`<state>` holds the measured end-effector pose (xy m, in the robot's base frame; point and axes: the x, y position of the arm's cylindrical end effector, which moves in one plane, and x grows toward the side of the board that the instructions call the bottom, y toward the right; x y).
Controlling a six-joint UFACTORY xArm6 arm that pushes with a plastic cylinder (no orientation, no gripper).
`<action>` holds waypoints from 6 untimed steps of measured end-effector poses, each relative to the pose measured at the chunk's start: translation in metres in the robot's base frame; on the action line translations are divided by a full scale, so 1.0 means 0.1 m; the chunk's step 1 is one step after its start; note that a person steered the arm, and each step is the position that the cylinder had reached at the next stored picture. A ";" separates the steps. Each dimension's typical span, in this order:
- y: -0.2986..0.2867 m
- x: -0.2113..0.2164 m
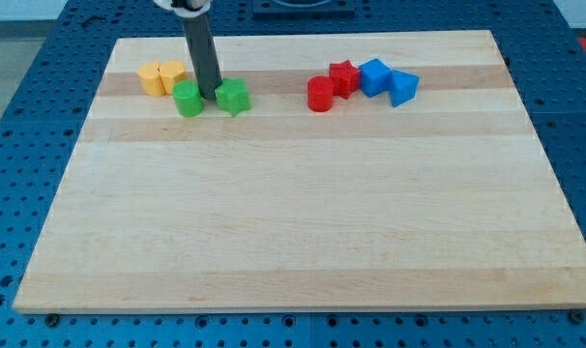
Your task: Push green star towards center right
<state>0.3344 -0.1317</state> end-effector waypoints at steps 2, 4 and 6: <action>0.01 0.20; -0.05 -0.32; 0.34 -0.24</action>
<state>0.3107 -0.0982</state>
